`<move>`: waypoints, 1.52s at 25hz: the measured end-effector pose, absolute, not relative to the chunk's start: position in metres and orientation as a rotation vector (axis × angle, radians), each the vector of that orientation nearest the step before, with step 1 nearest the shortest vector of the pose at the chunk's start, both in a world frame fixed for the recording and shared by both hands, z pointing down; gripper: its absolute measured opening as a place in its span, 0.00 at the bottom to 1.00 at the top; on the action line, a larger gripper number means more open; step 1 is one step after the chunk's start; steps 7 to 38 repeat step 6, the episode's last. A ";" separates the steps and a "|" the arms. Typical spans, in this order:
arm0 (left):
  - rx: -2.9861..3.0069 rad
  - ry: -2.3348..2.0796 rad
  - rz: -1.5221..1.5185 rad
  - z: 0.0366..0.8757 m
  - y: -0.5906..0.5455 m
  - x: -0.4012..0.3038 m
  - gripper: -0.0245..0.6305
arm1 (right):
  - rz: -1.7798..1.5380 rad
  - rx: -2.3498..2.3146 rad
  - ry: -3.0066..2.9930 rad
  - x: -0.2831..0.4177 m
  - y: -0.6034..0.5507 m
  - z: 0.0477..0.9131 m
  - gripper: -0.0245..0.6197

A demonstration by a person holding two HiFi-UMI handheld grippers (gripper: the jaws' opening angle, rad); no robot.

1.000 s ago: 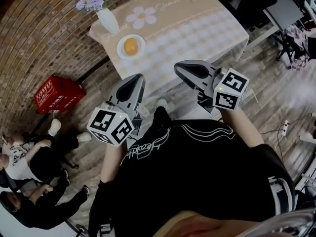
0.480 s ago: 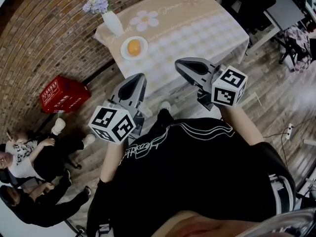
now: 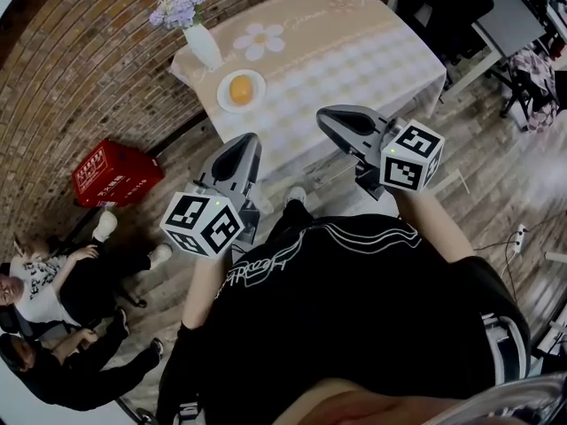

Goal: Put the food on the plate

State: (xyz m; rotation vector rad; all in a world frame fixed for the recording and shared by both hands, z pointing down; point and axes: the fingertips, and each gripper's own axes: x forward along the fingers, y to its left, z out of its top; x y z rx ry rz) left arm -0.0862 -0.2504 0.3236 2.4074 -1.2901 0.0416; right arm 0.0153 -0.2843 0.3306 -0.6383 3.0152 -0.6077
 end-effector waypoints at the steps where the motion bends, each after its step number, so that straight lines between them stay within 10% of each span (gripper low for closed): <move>1: 2.405 -1.290 0.038 0.324 -0.250 -0.086 0.05 | -0.610 -0.642 3.018 0.016 -0.284 0.331 0.03; 38: 2.438 -1.252 0.045 0.323 -0.251 -0.086 0.05 | -0.606 -0.657 3.028 0.013 -0.287 0.331 0.03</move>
